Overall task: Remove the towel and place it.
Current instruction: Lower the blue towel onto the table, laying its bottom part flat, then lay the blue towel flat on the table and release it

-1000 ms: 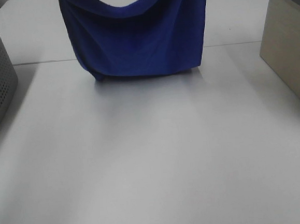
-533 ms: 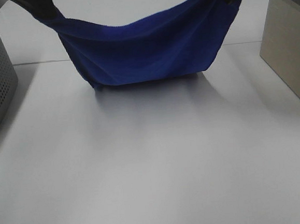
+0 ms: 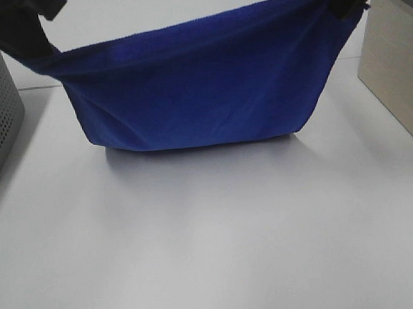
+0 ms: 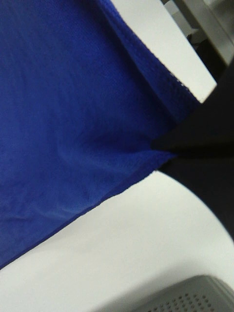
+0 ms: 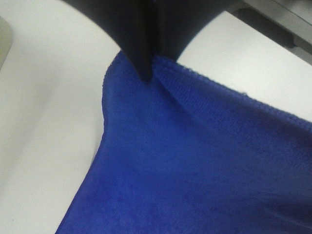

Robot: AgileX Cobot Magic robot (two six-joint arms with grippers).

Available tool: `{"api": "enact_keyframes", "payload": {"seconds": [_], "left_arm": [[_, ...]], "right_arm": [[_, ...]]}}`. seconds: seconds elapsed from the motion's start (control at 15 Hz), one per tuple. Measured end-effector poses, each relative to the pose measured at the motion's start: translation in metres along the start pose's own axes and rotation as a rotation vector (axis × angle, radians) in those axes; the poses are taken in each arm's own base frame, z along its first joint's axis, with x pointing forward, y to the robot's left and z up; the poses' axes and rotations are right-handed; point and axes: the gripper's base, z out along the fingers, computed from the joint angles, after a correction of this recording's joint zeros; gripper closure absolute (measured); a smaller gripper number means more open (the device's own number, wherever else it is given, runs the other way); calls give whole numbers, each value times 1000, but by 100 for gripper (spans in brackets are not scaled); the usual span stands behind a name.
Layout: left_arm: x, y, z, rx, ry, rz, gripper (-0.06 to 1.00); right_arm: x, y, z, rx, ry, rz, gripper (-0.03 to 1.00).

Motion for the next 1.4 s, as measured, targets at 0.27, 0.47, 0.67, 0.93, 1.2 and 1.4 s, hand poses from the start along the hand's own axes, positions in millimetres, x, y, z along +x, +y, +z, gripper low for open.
{"api": "enact_keyframes", "payload": {"seconds": [0.27, 0.47, 0.67, 0.93, 1.2, 1.4], "left_arm": [[30, -4, 16, 53, 93, -29, 94], [62, -8, 44, 122, 230, -82, 94], [83, -14, 63, 163, 319, -110, 94], [109, -33, 81, 184, 431, -99, 94], [130, -49, 91, 225, 516, -110, 94], [148, -58, 98, 254, 588, -120, 94]], "right_arm": [[20, 5, 32, -69, 125, 28, 95], [45, 13, 63, -154, 255, 57, 95], [68, 17, 85, -192, 362, 68, 95], [100, 23, 108, -253, 488, 69, 95], [128, 30, 123, -310, 592, 103, 95], [145, 36, 131, -366, 646, 125, 95]]}}
